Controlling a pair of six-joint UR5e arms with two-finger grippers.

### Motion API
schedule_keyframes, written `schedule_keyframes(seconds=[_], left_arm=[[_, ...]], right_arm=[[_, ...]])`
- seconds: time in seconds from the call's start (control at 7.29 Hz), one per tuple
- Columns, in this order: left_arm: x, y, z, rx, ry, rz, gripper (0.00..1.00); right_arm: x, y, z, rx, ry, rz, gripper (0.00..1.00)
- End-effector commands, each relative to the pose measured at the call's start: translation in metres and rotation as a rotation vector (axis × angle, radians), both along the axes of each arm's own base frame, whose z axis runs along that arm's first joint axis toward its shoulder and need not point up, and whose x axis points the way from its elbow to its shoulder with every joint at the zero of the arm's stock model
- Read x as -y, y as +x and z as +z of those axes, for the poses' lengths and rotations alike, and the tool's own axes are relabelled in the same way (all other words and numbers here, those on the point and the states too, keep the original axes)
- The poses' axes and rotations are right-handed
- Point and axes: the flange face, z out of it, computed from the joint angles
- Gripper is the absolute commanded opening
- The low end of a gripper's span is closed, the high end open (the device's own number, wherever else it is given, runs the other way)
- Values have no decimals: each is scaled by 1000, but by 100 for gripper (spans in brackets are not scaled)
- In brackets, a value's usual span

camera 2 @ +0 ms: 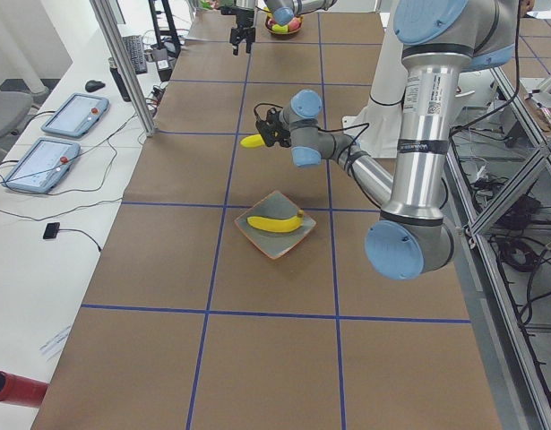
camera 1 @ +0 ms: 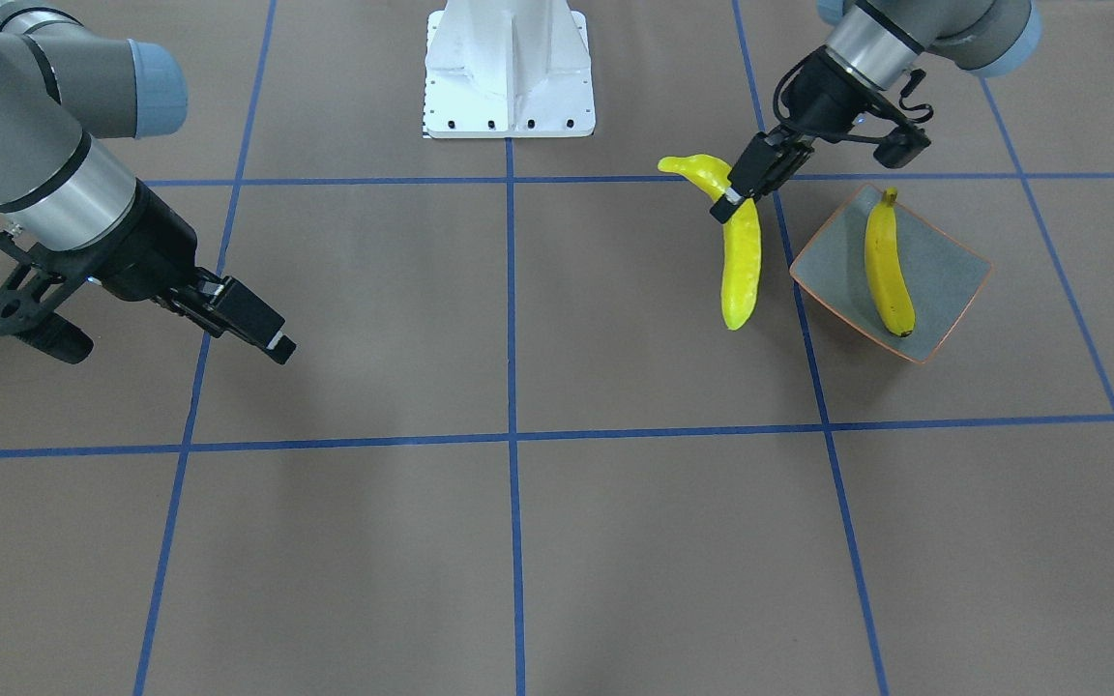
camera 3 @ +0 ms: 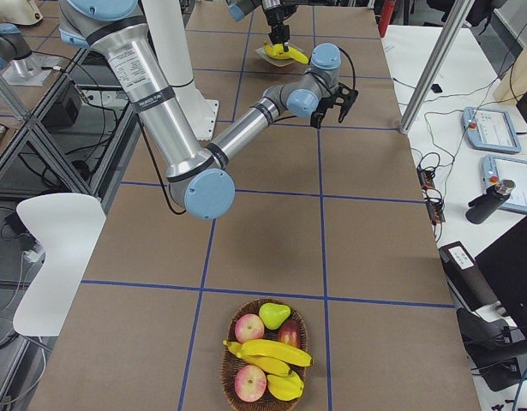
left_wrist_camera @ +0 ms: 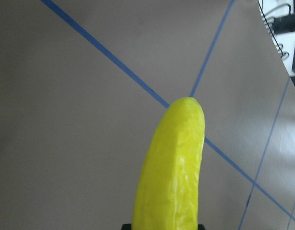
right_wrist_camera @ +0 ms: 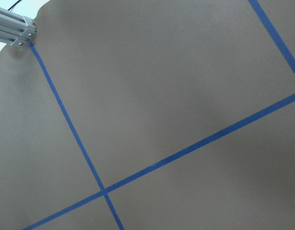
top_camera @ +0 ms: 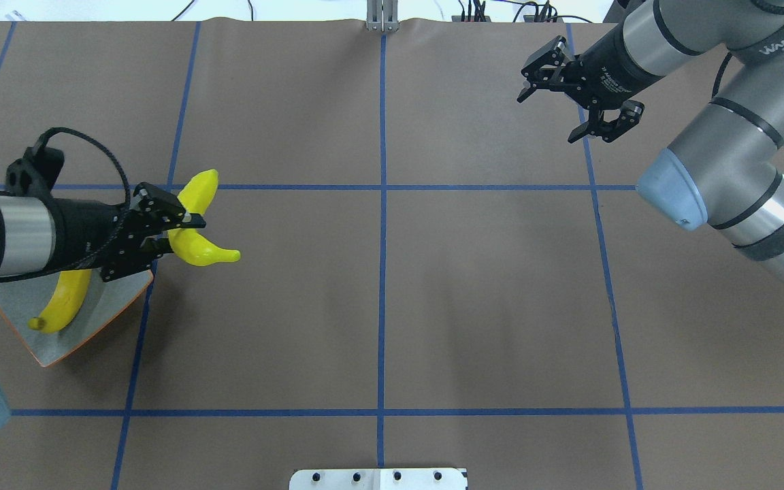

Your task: Transfer all bananas from basket to plate

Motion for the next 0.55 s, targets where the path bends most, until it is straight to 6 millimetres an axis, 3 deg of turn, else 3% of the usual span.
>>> schedule_keyframes(seconds=[0.0, 0.41], left_arm=[[-17, -27, 66, -14, -14, -38, 0], [-8, -21, 132, -14, -10, -45, 0]], right_arm=[[1, -2, 4, -21, 17, 16, 100], [-1, -7, 9, -32, 15, 16, 100]])
